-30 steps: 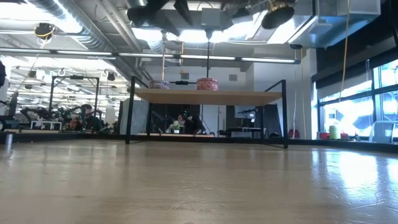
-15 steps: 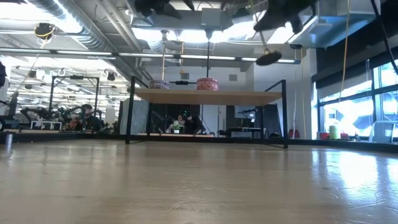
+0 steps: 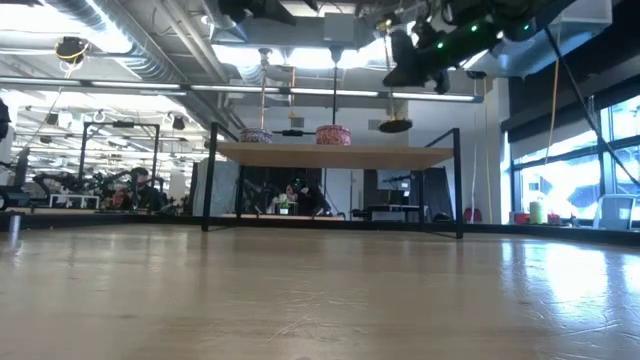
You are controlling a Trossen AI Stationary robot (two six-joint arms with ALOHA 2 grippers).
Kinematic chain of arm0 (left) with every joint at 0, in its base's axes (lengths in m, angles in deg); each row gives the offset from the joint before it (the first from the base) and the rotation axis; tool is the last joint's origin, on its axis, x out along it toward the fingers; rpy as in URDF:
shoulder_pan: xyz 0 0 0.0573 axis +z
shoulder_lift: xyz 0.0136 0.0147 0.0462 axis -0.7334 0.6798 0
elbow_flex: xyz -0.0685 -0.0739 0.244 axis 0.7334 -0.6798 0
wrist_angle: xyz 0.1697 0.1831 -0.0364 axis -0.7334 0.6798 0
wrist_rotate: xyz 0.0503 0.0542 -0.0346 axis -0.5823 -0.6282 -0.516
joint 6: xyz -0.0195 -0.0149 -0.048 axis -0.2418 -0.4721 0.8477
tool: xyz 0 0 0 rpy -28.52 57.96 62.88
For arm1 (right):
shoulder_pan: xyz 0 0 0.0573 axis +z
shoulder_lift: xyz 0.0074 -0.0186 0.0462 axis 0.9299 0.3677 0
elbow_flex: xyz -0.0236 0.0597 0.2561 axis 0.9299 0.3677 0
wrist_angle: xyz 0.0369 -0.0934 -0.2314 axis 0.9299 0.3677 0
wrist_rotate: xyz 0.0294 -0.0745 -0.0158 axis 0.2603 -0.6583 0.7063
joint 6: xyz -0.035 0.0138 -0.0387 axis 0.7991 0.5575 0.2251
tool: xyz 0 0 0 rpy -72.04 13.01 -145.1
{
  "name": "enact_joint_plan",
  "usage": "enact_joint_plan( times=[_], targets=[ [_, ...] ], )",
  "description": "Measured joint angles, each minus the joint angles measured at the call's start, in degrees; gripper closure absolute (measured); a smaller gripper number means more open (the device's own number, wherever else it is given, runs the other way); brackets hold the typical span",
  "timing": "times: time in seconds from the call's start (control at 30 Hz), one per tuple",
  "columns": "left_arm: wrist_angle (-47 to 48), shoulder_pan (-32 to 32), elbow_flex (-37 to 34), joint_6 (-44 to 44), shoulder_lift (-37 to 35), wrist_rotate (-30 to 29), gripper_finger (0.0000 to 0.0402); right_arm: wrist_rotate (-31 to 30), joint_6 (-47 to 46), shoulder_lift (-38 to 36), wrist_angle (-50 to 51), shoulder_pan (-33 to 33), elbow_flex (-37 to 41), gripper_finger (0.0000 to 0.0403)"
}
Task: Pick & Place candle stick holders
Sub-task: Put the gold candle holder on the shelf
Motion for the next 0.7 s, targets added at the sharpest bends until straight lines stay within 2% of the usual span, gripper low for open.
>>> enact_joint_plan(
  times=[0.13,0.4,0.57,0.7],
  targets=[
    [0.52,-1.61,0.0,-1.02,-0.57,0.02,0.0187,-2.56,0.22,2.54,-3.51,0.0,0.0,0.0388],
    [3.37,-2.5,0.0,-1.09,-1.46,0.01,0.0187,-11.18,-0.8,4.93,-3.71,-0.41,0.0,0.0388],
    [4.29,-2.5,0.0,-1.09,-1.7,0.32,0.0187,-11.73,-5.39,6.06,-9.93,-1.88,3.26,0.0388],
    [5.9,-2.5,0.0,-1.07,-2.02,0.85,0.0187,-11.96,-5.36,5.9,-13.6,-2.14,5.62,0.0388]
  ],
)
